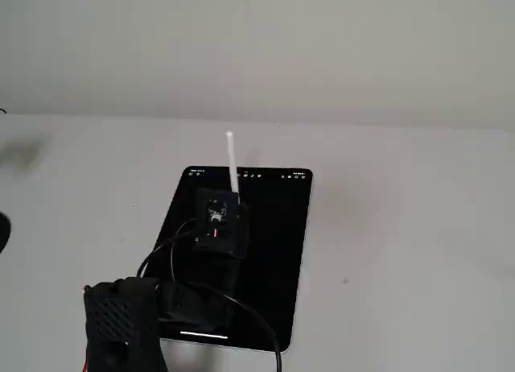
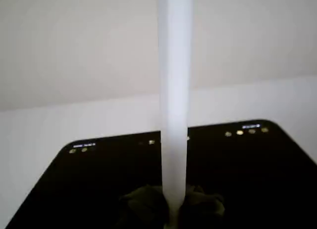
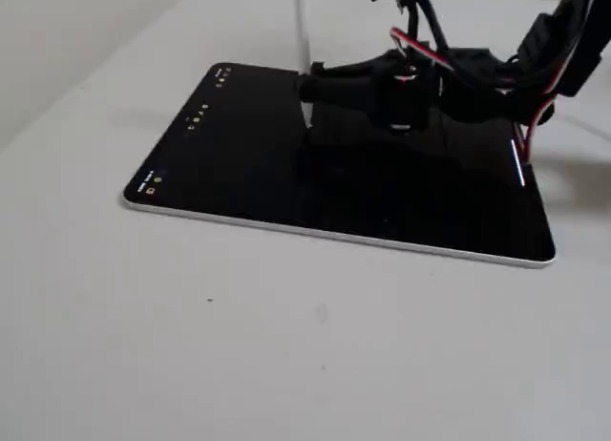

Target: Draw a circular shape on the ipad using the apple pencil

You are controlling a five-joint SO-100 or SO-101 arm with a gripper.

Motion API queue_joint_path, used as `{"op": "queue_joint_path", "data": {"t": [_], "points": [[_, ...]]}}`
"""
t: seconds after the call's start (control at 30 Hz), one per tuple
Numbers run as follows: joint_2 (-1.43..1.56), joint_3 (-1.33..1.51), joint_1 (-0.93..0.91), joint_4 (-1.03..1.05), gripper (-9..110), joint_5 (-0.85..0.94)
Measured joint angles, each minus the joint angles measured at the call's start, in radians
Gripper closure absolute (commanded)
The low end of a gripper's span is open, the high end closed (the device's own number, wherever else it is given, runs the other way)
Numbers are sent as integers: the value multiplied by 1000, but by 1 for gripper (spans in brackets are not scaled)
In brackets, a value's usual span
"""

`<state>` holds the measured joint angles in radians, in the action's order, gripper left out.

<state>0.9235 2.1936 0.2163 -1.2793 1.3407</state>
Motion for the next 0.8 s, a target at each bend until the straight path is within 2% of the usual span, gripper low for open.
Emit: {"op": "queue_joint_path", "data": {"t": [0.8], "points": [[57, 212, 44, -129, 102, 54]]}}
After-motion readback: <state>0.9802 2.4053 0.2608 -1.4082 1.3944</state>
